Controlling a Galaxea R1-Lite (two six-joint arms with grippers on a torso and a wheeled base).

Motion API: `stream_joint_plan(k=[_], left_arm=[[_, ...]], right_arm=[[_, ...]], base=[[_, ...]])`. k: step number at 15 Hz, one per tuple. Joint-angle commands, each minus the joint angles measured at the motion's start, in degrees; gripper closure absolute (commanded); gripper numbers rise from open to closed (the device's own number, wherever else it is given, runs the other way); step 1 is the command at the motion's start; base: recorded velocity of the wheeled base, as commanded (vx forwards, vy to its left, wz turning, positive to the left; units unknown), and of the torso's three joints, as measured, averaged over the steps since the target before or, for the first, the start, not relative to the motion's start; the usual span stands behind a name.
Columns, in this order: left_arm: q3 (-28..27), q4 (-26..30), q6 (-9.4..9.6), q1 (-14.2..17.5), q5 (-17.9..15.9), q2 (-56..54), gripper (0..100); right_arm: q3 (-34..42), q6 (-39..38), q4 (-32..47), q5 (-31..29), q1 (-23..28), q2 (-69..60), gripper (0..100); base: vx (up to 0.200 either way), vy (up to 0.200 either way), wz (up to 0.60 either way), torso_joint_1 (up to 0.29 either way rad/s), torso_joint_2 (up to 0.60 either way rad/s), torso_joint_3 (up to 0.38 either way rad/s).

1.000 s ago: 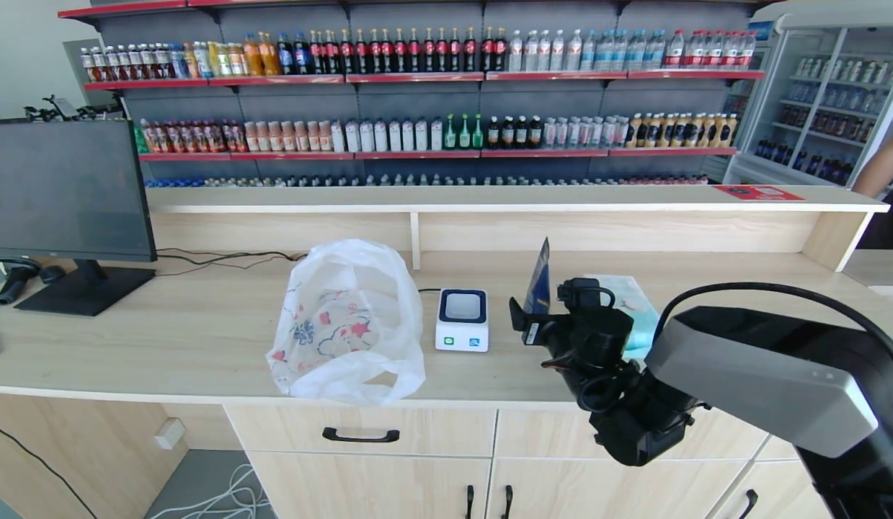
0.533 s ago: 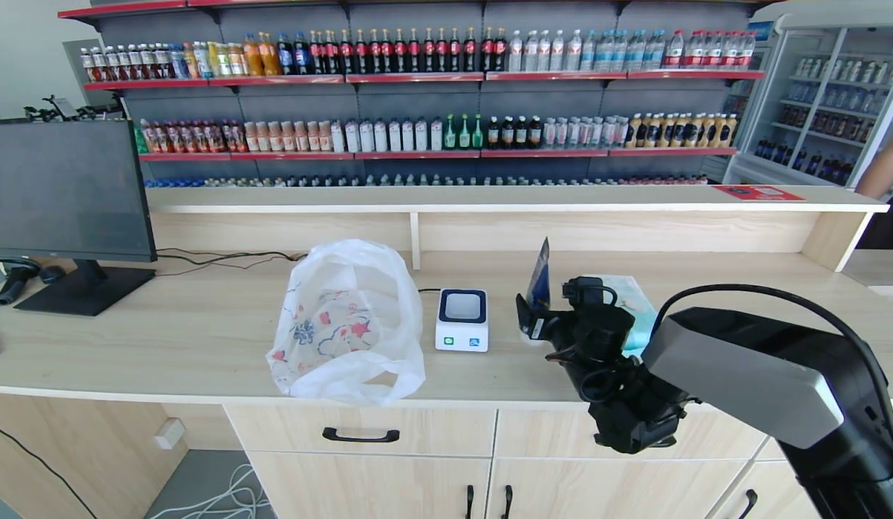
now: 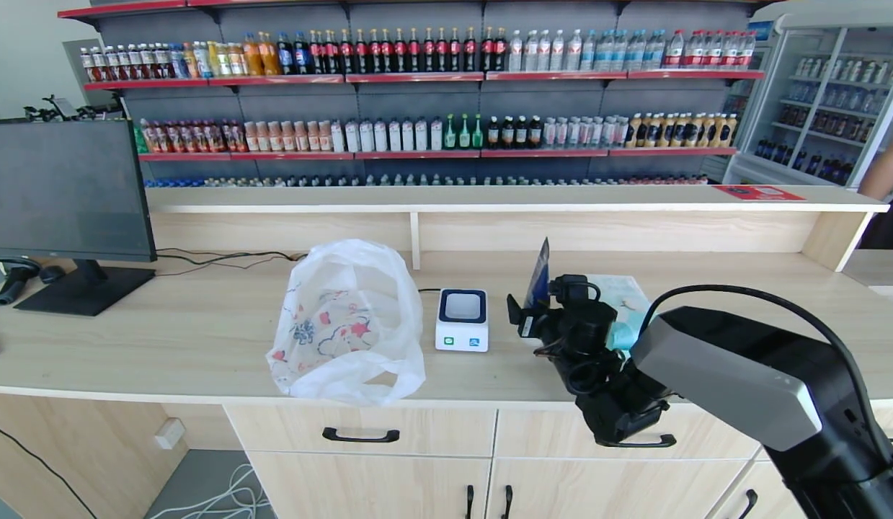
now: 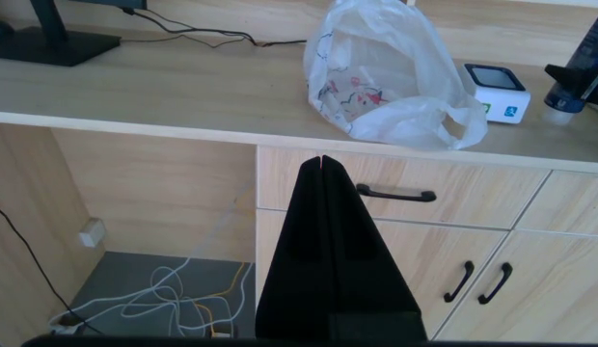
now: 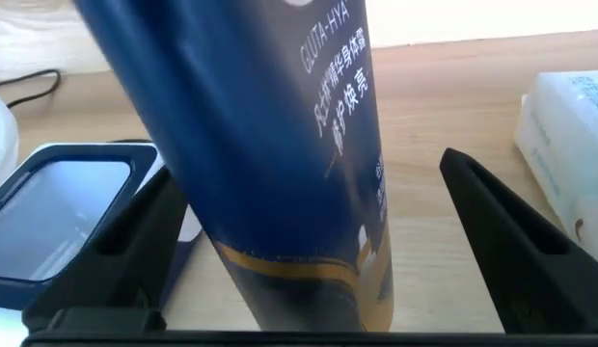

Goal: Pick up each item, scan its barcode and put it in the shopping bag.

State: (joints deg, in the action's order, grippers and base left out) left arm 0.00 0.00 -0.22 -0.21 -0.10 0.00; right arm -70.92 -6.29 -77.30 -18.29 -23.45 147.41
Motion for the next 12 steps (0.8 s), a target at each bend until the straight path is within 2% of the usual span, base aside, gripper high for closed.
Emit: stream_joint_plan(k=[1, 9, 10, 12], left_arm=[[0.0, 0.0, -0.04, 0.03, 0.01, 0.0, 100], [0.0, 0.0, -0.04, 0.03, 0.01, 0.0, 100], [0.0, 0.0, -0.04, 0.03, 0.01, 0.0, 100], [0.0, 0.0, -0.04, 0.03, 0.01, 0.0, 100]], right_arm=[[-3.52, 0.05, 1.1, -0.08, 0.78, 0.86, 0], [-4.49, -0.04, 1.63, -0.52, 2.27, 1.21, 0], [-4.49, 0.05, 1.63, -0.52, 2.45, 1.39, 100], [-4.66, -0.04, 1.45, -0.43, 2.54, 1.3, 100]], base=[[0.0, 0.0, 0.0, 0.0, 0.0, 0.0], [0.0, 0.0, 0.0, 0.0, 0.0, 0.0], [0.0, 0.0, 0.0, 0.0, 0.0, 0.0], [0.0, 0.0, 0.0, 0.0, 0.0, 0.0]])
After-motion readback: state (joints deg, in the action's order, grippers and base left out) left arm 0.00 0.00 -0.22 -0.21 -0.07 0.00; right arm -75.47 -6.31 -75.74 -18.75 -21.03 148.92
